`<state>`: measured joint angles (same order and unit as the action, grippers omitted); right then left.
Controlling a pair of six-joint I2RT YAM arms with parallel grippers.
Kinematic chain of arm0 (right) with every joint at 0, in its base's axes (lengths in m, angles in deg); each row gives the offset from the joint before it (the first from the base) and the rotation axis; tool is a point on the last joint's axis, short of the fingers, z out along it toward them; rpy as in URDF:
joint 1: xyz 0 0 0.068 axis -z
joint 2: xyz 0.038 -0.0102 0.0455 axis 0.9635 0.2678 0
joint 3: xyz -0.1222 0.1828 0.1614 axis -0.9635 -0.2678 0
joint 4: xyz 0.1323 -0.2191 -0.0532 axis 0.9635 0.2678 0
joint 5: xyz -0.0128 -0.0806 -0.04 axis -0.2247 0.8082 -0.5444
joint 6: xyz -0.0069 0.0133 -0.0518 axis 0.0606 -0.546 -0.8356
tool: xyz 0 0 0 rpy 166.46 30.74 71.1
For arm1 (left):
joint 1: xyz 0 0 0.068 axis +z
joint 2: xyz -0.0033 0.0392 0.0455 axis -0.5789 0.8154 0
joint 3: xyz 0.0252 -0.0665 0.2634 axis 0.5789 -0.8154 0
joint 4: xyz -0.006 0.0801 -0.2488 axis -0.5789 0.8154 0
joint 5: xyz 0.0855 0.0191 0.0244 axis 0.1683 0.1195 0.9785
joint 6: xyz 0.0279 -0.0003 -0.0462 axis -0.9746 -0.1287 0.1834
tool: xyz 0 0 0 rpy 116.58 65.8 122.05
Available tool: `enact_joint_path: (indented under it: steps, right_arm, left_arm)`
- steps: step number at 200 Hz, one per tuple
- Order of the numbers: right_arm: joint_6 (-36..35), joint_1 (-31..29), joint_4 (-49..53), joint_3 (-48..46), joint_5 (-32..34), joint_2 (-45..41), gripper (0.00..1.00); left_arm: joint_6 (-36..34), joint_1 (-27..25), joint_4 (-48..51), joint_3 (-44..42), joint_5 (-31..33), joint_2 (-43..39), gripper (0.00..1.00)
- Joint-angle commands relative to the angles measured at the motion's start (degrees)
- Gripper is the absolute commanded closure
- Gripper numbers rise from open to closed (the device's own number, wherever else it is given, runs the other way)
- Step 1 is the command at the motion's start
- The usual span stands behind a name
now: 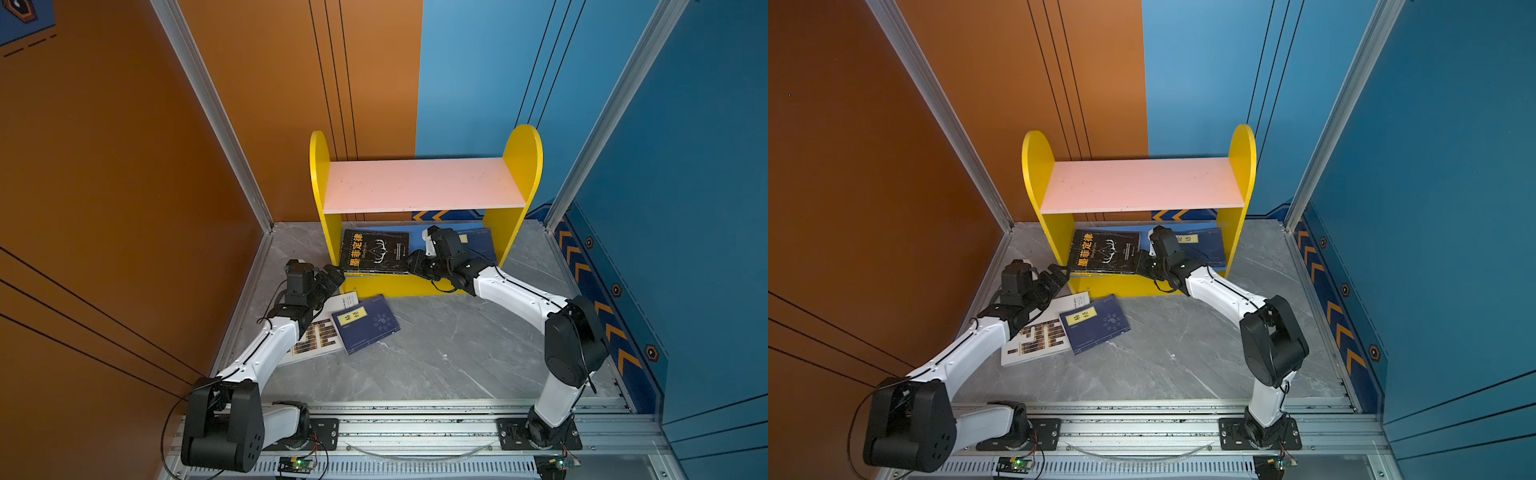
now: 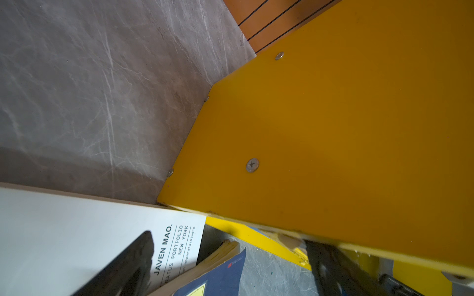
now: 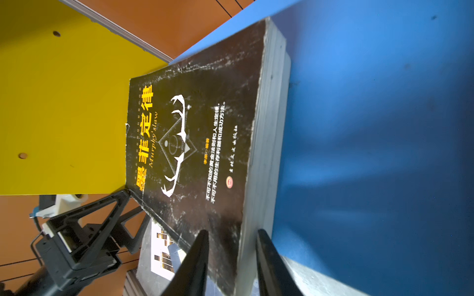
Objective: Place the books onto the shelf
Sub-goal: 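Release the black book and draw the right gripper back toward the table books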
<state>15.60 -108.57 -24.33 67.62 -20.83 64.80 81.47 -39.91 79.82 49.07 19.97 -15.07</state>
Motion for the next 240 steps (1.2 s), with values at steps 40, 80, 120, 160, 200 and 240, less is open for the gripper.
enact_joint_path:
  steps: [40, 80, 120, 160, 200, 240]
  right_arm:
    - [-2.2, -0.51, 1.87, 5.23, -0.04, 2.27, 0.71]
    - [-2.58, -0.47, 2.47, 5.65, 0.01, 2.2, 0.64]
    - [-4.75, -0.6, 0.14, 1.41, 1.56, -2.68, 0.45]
    - [-8.49, -1.28, -2.3, -4.94, 3.72, -10.73, 0.33]
    - [-10.67, -3.56, -2.21, -10.66, 5.22, -16.99, 0.29]
    - [-10.59, -8.84, -2.16, -17.2, 15.0, -23.98, 0.25]
  left_arm:
    - [-0.3, 1.21, 2.75, -1.32, 0.94, -1.46, 0.07]
    - [-0.99, 1.2, 3.04, -1.66, 0.43, -3.2, 0.07]
    - [-6.09, 0.94, 0.85, -0.6, -6.71, -6.26, 0.06]
    - [-11.13, 0.65, 5.42, 1.56, -8.61, -10.2, 0.07]
    - [-14.25, -0.02, 8.89, 2.03, -10.68, -13.07, 0.08]
    - [-15.8, -0.82, 16.23, 1.79, -8.65, -15.58, 0.08]
